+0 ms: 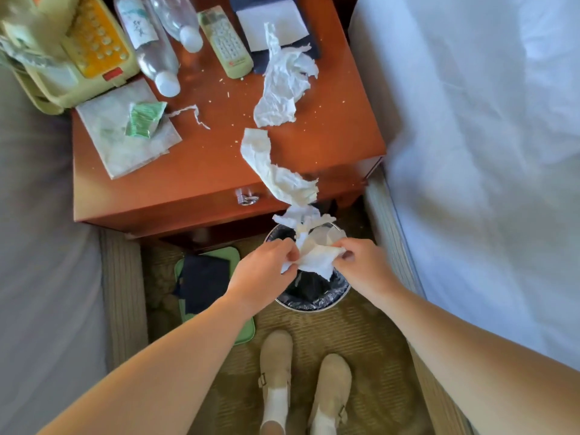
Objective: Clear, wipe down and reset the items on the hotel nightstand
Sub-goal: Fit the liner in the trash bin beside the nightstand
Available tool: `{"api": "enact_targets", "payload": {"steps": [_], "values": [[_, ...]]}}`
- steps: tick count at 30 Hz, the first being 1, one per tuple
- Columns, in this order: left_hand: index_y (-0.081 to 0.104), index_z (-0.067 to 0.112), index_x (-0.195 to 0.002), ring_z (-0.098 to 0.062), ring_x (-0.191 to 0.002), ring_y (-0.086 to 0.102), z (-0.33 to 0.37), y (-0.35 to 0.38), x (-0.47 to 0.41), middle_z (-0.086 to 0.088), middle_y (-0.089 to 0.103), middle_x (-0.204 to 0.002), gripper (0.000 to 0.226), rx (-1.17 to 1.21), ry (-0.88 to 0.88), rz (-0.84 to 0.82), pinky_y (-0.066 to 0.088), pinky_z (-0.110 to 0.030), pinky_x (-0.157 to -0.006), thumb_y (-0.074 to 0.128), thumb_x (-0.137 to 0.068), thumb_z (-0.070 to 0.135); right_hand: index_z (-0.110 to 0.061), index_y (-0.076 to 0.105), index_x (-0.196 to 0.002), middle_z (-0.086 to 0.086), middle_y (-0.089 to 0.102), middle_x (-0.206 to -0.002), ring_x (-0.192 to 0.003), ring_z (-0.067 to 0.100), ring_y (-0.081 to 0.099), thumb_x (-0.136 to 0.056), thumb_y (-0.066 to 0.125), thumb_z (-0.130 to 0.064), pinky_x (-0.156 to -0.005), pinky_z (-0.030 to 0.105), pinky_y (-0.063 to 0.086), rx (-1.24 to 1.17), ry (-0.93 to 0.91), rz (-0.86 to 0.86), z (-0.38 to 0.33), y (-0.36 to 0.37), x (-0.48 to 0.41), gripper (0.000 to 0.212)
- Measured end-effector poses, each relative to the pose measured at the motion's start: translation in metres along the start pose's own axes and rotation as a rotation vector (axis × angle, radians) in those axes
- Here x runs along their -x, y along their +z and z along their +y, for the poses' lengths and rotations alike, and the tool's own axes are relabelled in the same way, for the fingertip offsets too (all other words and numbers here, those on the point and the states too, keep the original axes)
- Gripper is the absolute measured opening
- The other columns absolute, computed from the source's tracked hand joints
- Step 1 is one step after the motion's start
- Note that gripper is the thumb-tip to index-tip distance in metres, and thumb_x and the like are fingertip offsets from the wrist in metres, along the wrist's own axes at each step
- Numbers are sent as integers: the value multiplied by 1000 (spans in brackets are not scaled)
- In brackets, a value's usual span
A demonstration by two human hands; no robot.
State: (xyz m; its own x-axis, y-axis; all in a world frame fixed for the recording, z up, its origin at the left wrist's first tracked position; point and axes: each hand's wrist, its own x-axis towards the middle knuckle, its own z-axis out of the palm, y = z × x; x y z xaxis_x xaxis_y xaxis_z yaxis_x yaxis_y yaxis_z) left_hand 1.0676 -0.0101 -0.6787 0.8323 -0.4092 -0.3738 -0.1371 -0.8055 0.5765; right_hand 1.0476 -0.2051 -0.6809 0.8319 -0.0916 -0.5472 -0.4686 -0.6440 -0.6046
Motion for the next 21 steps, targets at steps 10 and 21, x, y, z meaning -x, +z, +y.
{"api": "enact_targets", "payload": {"steps": [10,21], "values": [[35,19,-143,-18,-123,50,-12,22,-13,1,41,-144,60,278,-278,-82,43,-34,-102,63,-93,34,-27,34,-148,4,47,-145,-116,21,57,-93,54,-6,-83,25,48,103,76,-231,3,12,-5,62],[34,13,-145,-22,-133,45,-35,7,-56,-5,43,-148,59,425,-470,-72,37,-26,-95,57,-96,35,-21,54,-129,1,63,-125,-113,19,56,-96,46,-10,-84,24,40,32,121,-203,-24,6,-52,36]]}}
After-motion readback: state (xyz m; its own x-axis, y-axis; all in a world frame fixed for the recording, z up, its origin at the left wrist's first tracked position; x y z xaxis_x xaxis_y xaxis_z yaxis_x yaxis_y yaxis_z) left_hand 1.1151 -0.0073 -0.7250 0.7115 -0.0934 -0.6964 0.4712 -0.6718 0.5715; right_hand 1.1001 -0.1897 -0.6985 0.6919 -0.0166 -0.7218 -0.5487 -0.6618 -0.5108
